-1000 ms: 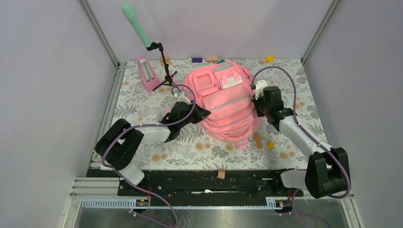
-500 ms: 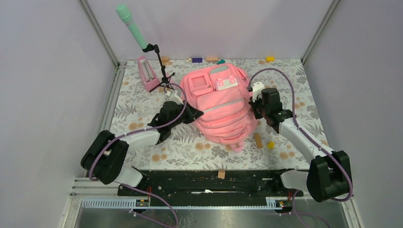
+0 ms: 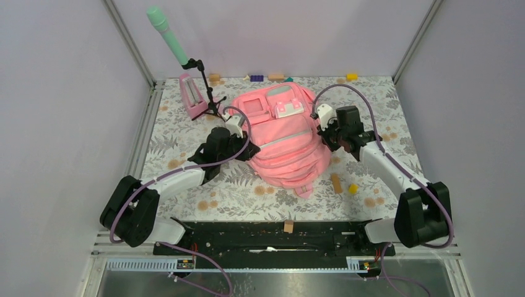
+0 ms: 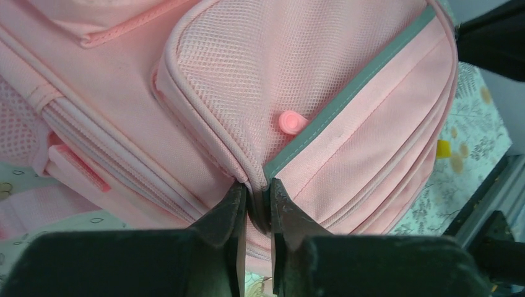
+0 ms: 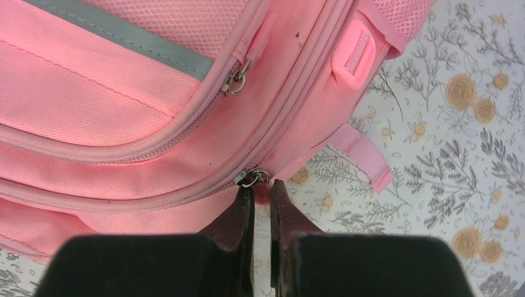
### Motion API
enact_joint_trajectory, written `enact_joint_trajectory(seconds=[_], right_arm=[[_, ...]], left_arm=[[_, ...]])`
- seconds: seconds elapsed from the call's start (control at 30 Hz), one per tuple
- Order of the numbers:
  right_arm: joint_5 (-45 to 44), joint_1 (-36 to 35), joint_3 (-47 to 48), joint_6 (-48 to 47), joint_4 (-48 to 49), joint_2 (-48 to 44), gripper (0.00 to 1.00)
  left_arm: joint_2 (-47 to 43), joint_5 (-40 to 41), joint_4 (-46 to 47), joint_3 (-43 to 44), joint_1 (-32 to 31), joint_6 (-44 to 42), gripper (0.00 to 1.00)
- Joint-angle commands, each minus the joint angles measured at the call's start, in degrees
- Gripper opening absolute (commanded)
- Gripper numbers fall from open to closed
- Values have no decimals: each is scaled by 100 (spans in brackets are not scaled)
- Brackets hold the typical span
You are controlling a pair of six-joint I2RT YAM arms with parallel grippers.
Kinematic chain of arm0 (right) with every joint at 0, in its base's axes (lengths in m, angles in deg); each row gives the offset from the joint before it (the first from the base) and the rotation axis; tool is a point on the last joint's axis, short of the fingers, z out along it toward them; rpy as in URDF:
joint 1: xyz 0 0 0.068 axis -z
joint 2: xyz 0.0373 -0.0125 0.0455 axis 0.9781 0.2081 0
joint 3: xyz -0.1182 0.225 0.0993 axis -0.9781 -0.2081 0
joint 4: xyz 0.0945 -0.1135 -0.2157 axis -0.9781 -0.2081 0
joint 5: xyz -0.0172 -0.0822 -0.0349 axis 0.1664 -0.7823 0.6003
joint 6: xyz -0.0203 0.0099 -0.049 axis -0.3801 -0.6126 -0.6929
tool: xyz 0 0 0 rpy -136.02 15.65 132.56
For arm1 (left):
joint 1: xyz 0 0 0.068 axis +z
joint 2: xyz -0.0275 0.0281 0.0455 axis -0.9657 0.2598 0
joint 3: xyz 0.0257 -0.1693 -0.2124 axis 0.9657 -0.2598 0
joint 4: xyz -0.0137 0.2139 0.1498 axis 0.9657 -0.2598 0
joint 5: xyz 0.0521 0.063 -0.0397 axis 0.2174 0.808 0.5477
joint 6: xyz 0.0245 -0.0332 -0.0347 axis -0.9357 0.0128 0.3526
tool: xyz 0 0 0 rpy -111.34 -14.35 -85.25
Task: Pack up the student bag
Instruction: Zip the student bag at the center of the board.
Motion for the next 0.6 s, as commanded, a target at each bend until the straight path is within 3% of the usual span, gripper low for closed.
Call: enact_joint_trajectory(seconds=[0.0,0.3,0.33,0.47,0.57], right_arm=[[-196,79,915,-882,457,531,0],[-68,-34,1634,-1140,2,1306,0],[-2,-48,1562,-1074,28,1257,0],[235,-73,1225,-778,101,996,0],[281,-73,928,-642,174,771,0]], left_arm=[[-249,-352,-627,91,84,-1195,0],[-264,-468,-476,177,68,-1336,0],[-276,-487,-496,247,37,-1374,6],[-417,-40,-745,625,-435,-1818,62],[-489,513,-714,877,-986,-2158,79]])
